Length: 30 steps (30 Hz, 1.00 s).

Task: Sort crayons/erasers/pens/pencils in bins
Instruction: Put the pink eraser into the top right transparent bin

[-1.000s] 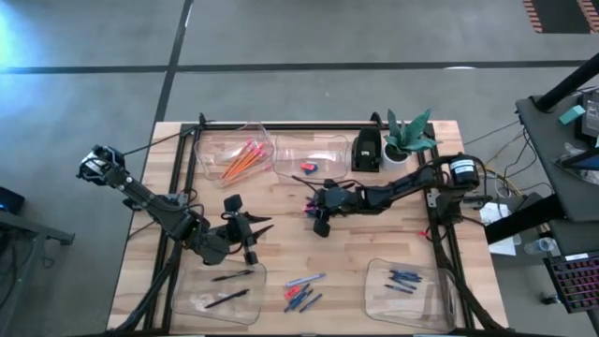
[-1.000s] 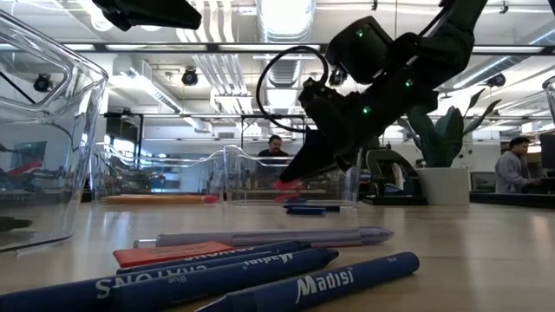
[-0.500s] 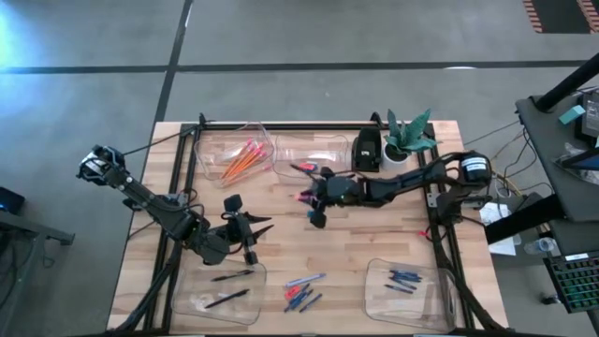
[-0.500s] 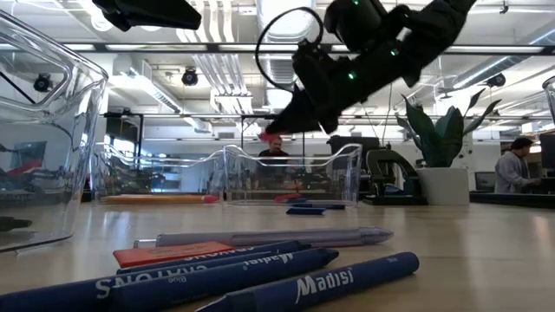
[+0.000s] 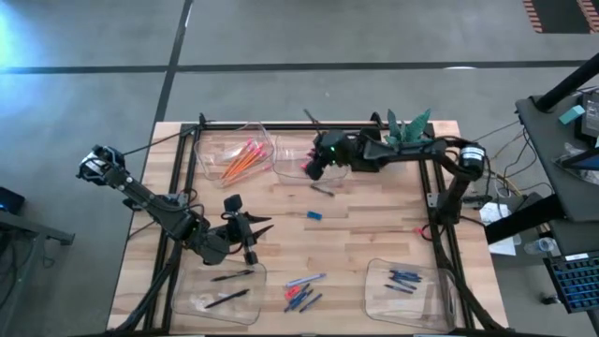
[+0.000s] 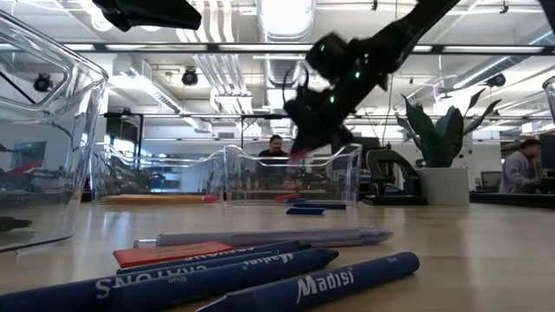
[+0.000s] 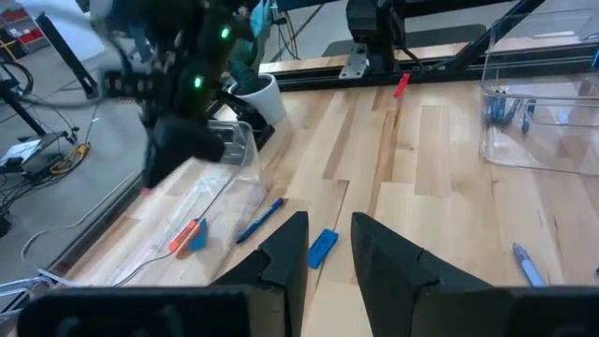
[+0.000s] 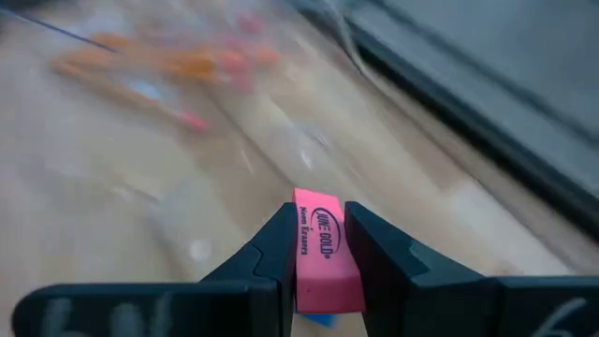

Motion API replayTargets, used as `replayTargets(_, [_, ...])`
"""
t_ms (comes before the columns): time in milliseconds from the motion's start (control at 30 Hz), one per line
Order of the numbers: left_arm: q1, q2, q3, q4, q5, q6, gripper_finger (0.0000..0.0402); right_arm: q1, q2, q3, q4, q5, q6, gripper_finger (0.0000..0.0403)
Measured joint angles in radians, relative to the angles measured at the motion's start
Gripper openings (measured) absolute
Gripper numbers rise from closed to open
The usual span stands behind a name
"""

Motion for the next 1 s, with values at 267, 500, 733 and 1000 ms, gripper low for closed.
replayTargets(267, [0.0, 0.0, 0.0, -0.001, 0.0, -0.001, 0.007, -0.024, 0.144, 0.105, -0.132, -0.007, 0.063, 0.0075])
replayTargets(500, [0.0, 0.0, -0.001, 0.0, 0.0, -0.001, 0.007, -0.031, 0.23, 0.235, -0.282, -0.051, 0.079, 0.0075])
replayTargets(733, [0.0, 0.0, -0.002, -0.001, 0.0, -0.001, 0.007, -0.031, 0.305, 0.353, -0.437, -0.086, 0.059, 0.0075])
replayTargets(1000, [0.0, 0.0, -0.002, -0.001, 0.0, -0.001, 0.007, -0.031, 0.329, 0.389, -0.461, -0.093, 0.048, 0.0075])
